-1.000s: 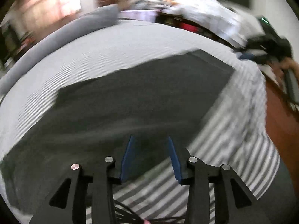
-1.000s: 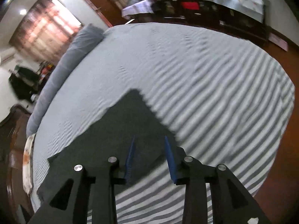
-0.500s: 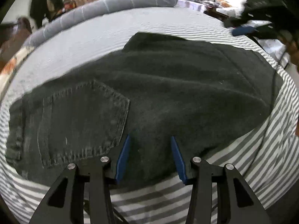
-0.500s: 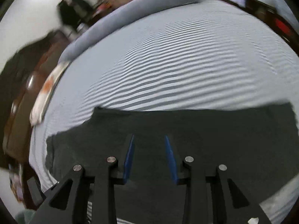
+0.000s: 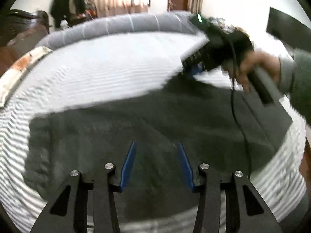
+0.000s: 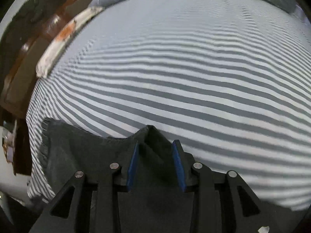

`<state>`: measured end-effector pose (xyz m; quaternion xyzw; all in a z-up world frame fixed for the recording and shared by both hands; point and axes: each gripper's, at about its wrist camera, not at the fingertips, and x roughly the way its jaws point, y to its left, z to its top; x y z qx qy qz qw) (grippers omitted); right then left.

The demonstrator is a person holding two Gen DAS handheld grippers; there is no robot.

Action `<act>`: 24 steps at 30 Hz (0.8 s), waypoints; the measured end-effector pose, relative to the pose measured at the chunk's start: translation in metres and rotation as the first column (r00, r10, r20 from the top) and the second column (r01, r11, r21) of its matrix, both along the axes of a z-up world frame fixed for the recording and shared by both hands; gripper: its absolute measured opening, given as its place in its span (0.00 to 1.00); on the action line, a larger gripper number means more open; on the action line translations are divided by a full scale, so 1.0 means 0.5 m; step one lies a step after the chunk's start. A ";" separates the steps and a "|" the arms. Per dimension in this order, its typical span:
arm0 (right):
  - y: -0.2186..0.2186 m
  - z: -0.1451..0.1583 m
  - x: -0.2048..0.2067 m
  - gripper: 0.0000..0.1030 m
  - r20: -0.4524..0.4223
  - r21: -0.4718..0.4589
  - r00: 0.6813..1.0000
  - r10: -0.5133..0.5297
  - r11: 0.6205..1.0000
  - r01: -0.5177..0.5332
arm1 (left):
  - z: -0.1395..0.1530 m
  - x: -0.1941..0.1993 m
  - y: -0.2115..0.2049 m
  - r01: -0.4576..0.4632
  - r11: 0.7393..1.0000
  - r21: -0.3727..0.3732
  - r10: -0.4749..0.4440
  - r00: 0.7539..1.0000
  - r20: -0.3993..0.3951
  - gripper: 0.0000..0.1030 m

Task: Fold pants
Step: 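Fold the leg hem over with the right gripper toward the left gripper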

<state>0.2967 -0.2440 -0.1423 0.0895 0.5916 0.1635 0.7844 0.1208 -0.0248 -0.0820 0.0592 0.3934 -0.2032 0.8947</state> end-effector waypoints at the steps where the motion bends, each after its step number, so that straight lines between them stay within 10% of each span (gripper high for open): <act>1: 0.002 -0.004 0.000 0.33 -0.002 0.005 1.000 0.005 1.000 -0.005 | 0.003 0.016 0.004 -0.004 1.000 0.004 0.004 1.000 0.012 0.45; 11: 0.020 -0.012 -0.038 0.33 0.000 0.116 0.995 0.098 0.989 -0.097 | -0.069 0.132 0.052 -0.126 0.991 0.042 0.126 0.992 -0.009 0.49; 14: 0.017 -0.004 -0.007 0.10 0.036 0.151 0.999 0.016 0.988 -0.021 | -0.075 0.140 0.066 -0.161 0.987 -0.005 0.160 0.986 -0.051 0.49; 24: 0.013 -0.033 0.032 0.05 0.071 0.076 0.996 -0.045 0.996 0.039 | -0.053 0.088 0.010 0.034 0.999 0.025 -0.034 0.999 -0.008 0.54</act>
